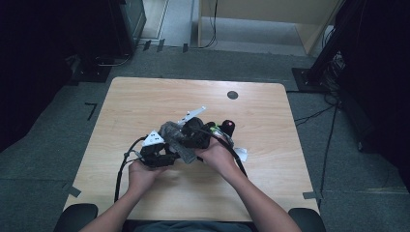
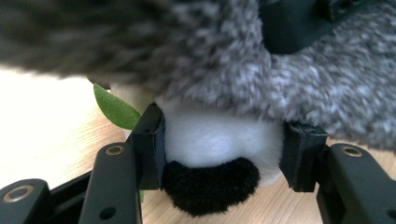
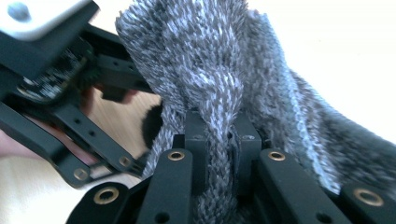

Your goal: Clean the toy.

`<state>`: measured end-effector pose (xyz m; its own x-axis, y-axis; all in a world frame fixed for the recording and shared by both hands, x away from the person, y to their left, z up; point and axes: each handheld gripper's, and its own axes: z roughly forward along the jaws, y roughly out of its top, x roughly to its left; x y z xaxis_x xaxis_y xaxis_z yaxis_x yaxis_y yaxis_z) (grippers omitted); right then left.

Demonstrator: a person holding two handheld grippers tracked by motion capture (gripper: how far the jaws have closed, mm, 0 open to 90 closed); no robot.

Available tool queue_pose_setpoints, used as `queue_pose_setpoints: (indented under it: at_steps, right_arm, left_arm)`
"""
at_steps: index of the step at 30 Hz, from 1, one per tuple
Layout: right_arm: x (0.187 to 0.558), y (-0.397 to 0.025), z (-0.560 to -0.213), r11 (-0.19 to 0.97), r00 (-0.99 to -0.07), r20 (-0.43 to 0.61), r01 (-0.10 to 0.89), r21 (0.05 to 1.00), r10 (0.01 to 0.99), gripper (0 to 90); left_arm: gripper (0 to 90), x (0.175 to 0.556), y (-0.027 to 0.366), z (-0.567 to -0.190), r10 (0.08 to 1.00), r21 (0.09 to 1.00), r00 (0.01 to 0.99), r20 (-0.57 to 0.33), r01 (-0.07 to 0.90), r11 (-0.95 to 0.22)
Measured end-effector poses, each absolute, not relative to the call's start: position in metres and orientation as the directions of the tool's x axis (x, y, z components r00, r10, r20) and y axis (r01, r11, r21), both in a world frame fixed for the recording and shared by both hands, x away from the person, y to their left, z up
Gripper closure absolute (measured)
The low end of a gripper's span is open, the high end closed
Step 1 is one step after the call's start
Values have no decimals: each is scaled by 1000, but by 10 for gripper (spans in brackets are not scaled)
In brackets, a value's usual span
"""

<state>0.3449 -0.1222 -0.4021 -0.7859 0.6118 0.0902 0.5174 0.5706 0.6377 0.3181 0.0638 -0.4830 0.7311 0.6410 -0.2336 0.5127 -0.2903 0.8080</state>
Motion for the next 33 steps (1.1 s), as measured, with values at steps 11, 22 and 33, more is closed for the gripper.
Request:
queue_pose_setpoints:
  at_steps: [11,22,33]
  right_arm:
    - [356,-183,-393,548,-708,22,566,616,706,822]
    - [377,-254,-408,340,-582,235,706,622,778,821]
    - [380,-266,-410,324,-581,241,697,639,777,819]
  left_arm:
    - [444,319,65,-483,637,808,733,-239,514,-288]
    - [450,319,65,-483,635,803,732,-246,521,-289]
    - [448,319,65,-483,634,805,731,-251,521,-283]
